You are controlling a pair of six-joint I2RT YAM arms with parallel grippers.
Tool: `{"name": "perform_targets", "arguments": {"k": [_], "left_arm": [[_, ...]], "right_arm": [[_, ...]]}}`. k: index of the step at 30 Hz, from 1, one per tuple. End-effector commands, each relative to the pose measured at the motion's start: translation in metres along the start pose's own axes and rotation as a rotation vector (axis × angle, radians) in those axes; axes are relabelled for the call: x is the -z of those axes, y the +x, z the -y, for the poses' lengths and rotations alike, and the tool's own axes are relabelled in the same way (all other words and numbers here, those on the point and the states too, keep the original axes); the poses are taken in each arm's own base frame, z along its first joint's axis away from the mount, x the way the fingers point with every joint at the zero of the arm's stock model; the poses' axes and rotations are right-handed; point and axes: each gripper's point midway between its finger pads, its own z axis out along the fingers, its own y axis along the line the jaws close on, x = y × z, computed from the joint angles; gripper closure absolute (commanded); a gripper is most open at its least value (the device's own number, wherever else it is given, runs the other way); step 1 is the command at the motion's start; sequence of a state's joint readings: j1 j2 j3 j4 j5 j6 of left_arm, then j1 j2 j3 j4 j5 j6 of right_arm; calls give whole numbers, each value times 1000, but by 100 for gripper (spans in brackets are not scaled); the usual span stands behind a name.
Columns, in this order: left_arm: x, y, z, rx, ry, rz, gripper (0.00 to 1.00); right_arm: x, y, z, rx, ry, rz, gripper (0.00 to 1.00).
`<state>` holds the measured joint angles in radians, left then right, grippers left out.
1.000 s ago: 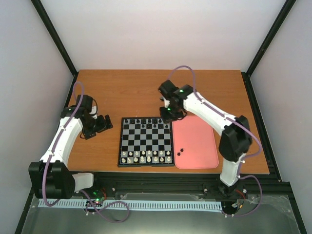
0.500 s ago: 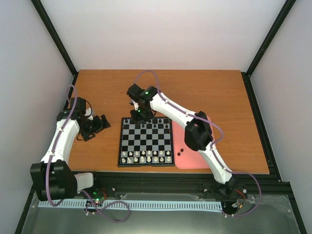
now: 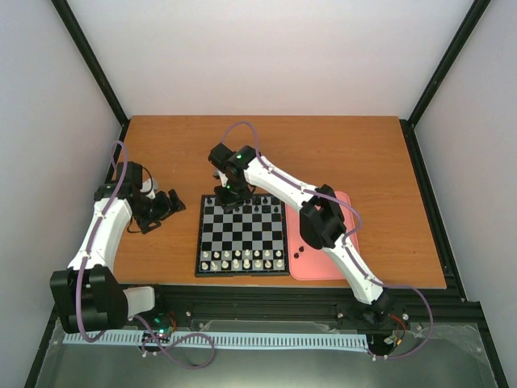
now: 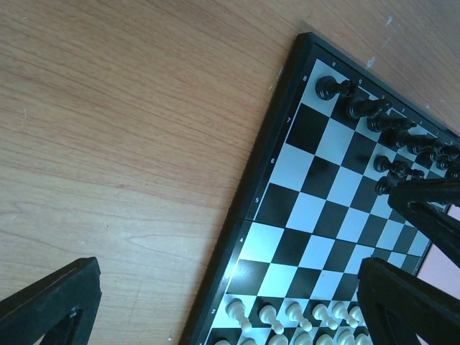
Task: Set up the chess pieces on the board
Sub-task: Place the chess piece on the chessboard.
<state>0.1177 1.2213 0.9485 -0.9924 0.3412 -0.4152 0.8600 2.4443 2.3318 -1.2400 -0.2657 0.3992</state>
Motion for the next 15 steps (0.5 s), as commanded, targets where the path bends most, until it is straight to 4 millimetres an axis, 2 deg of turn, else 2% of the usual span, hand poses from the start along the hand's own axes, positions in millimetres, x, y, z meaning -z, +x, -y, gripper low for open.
{"name": "perform_targets", "arguments": {"k": [1,9,15], "left_arm": [[4,-4,6,-1,32,22,0],[4,-4,7,-3,37,21,1],[3,-4,8,-3,43,19,0]], "right_arm": [[-7,-2,-6,-2,-6,-3,95],[-15,-8,-2,-10,11,10,95],[-11,-14,2,-12,44,41,94]]}}
